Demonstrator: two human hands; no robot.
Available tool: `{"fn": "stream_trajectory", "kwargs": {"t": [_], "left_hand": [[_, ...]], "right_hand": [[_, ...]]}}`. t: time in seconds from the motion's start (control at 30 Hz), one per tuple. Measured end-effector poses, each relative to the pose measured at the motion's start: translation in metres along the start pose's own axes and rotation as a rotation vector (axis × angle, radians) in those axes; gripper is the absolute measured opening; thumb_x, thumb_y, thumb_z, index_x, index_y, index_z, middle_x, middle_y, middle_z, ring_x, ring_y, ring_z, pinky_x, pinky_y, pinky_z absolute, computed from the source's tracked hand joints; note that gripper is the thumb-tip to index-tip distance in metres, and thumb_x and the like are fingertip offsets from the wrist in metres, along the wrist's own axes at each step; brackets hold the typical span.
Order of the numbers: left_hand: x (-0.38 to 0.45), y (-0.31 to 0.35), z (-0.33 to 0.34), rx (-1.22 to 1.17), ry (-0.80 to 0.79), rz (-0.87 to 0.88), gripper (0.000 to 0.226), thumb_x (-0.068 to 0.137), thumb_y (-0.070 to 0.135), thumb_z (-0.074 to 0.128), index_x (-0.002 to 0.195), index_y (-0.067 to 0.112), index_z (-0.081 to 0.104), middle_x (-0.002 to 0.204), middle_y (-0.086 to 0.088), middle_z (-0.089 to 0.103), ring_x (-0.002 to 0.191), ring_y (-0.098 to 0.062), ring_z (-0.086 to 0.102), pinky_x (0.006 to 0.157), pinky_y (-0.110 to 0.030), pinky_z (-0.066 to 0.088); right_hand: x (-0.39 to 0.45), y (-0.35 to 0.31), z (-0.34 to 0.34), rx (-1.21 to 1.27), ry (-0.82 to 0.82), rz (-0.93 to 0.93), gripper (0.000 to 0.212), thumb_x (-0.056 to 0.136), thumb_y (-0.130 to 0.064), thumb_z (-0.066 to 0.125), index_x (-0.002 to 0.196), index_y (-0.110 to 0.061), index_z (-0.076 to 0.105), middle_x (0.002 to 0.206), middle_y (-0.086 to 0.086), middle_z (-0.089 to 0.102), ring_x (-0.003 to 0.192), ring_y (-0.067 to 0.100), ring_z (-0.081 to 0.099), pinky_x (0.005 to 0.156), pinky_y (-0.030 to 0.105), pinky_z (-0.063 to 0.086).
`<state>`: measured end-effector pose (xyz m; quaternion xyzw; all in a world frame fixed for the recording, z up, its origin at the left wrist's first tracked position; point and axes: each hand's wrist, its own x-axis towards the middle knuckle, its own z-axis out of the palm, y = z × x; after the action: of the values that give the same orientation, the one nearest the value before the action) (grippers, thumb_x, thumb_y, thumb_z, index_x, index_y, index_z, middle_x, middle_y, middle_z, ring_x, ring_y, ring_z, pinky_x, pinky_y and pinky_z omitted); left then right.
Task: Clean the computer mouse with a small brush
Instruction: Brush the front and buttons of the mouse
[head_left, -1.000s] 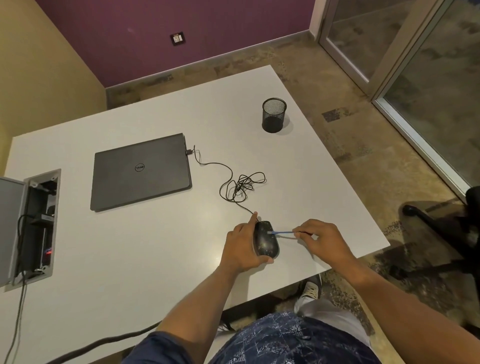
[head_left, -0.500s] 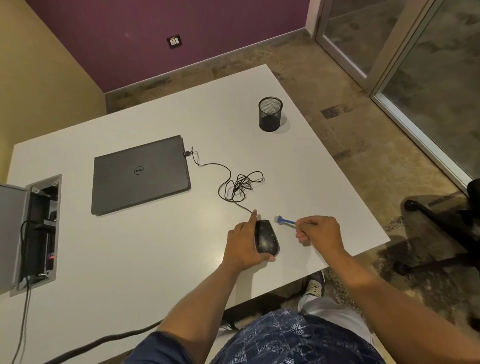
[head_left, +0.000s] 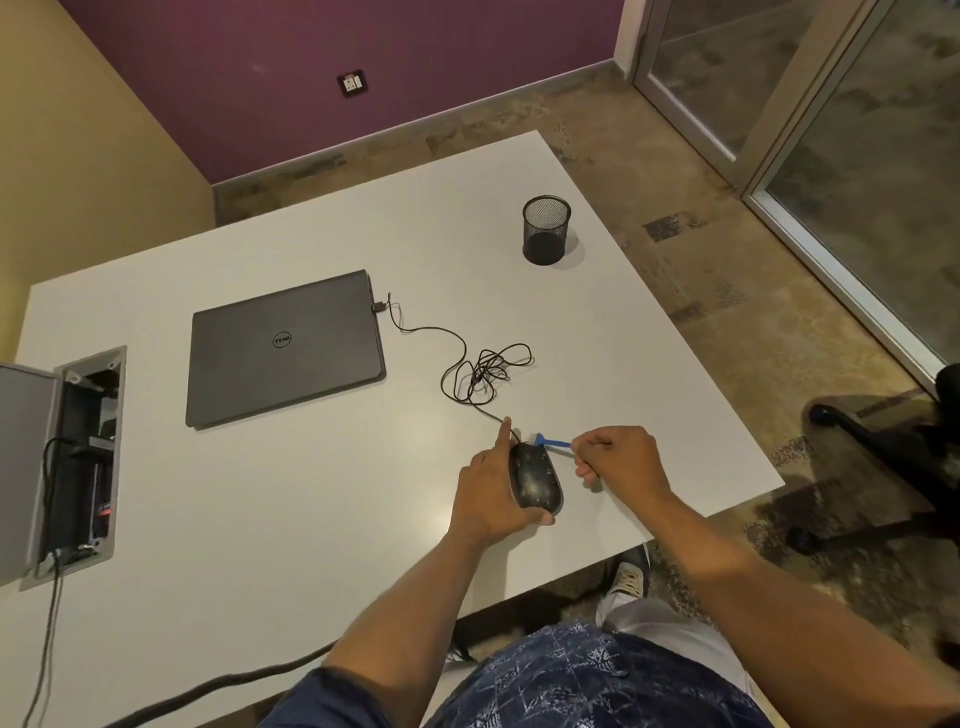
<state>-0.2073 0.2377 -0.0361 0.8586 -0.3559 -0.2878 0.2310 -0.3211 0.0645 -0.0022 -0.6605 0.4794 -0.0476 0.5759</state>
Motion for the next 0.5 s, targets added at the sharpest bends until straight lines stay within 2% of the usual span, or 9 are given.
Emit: {"fn": "stream_trajectory", "kwargs": {"t": [0.07,0.2,0.37,0.4,0.5], "left_hand": [[0.0,-0.001,0.0,-0.001,-0.001,-0.006,0.148,0.047,0.068,0.086,0.163,0.027,0.004,0.148,0.007,0.051,0.128,-0.021,0.052,0.104,-0.04,0.044],[0.0,-0.001,0.0,0.008,0.002,-0.006,0.147,0.046,0.067,0.086,0.163,0.026,0.005,0.148,0.008,0.051,0.129,-0.021,0.051,0.105,-0.04,0.044],[-0.001,-0.002,0.0,0.009,0.013,-0.011,0.145,0.047,0.068,0.085,0.162,0.026,0.009,0.148,0.009,0.051,0.129,-0.019,0.051,0.105,-0.037,0.041],[-0.001,-0.001,0.0,0.007,0.016,-0.012,0.144,0.047,0.07,0.085,0.162,0.027,0.01,0.148,0.009,0.051,0.129,-0.019,0.051,0.105,-0.037,0.041],[-0.001,0.0,-0.001,0.0,0.027,-0.015,0.141,0.047,0.072,0.083,0.16,0.028,0.01,0.146,0.01,0.052,0.129,-0.02,0.052,0.103,-0.037,0.041]], "right_hand": [[0.001,-0.004,0.002,-0.066,-0.021,-0.026,0.012,0.089,-0.006,0.069,0.084,-0.003,0.08,0.07,0.019,0.075,0.056,0.023,0.068,0.064,0.05,0.064],[0.008,-0.009,0.0,-0.162,0.101,-0.113,0.017,0.092,-0.006,0.064,0.086,-0.002,0.079,0.073,0.017,0.075,0.059,0.023,0.069,0.067,0.044,0.065],[0.014,-0.017,-0.003,-0.27,-0.027,-0.208,0.013,0.09,-0.01,0.068,0.087,-0.009,0.081,0.068,-0.004,0.068,0.065,0.008,0.058,0.064,0.018,0.047],[0.016,-0.02,-0.003,-0.303,-0.052,-0.219,0.014,0.09,-0.009,0.067,0.086,-0.009,0.08,0.068,-0.006,0.066,0.065,0.009,0.057,0.062,0.016,0.044],[0.025,-0.03,-0.002,-0.415,-0.065,-0.249,0.018,0.091,-0.002,0.06,0.088,-0.003,0.079,0.079,0.006,0.07,0.075,0.017,0.061,0.069,0.027,0.05]]}}
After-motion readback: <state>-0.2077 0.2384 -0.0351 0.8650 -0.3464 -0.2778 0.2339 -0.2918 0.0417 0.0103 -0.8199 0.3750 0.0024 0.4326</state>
